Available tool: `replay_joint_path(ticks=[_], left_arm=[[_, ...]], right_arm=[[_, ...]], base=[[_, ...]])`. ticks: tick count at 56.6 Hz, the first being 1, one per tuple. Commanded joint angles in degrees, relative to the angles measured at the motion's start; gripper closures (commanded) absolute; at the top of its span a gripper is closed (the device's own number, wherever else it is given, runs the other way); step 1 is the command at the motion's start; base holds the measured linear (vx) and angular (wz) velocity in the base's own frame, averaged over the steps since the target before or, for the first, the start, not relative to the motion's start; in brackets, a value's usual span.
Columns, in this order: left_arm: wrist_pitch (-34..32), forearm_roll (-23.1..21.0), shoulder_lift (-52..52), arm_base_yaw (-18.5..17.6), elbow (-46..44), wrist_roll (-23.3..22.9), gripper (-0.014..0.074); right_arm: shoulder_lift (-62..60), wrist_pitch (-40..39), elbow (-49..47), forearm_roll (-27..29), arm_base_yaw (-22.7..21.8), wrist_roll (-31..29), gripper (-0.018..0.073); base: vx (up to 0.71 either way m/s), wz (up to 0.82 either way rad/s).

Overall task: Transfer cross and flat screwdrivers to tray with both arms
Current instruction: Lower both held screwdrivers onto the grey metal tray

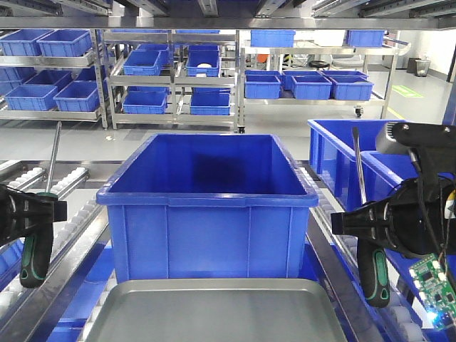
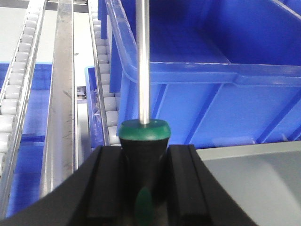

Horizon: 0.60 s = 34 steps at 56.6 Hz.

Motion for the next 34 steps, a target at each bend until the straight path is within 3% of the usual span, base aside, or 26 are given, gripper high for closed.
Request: replay_joint_path(ticks=[1, 17, 24, 34], left_arm=[[-4.58, -1.17, -1.56, -0.30, -2.03, -0.18, 0.0597], [-4.33, -1.45, -1.57, -0.30, -2.03, -0.92, 0.0597], [-2.08, -6.56, -1.15, -0.35, -2.03, -0.48, 0.0597], [5.37, -17.99, 2.14, -2.16, -1.97, 4.68, 0.0597]], right_arm=[[-1.74, -4.87, -2.02, -0.57, -0.26, -0.31, 0.0568], [-1.74, -4.80, -2.02, 0.16, -0.26, -0.26, 0.0568], [-1.35, -4.70, -2.02, 3.37, -0.26, -0.35, 0.0568], [2.06, -1.79, -2.02, 15.84, -0.21, -7.47, 0.0568]], base=[[0.00, 0.00], [0.00, 0.00], [0.00, 0.00], [0.00, 0.00]])
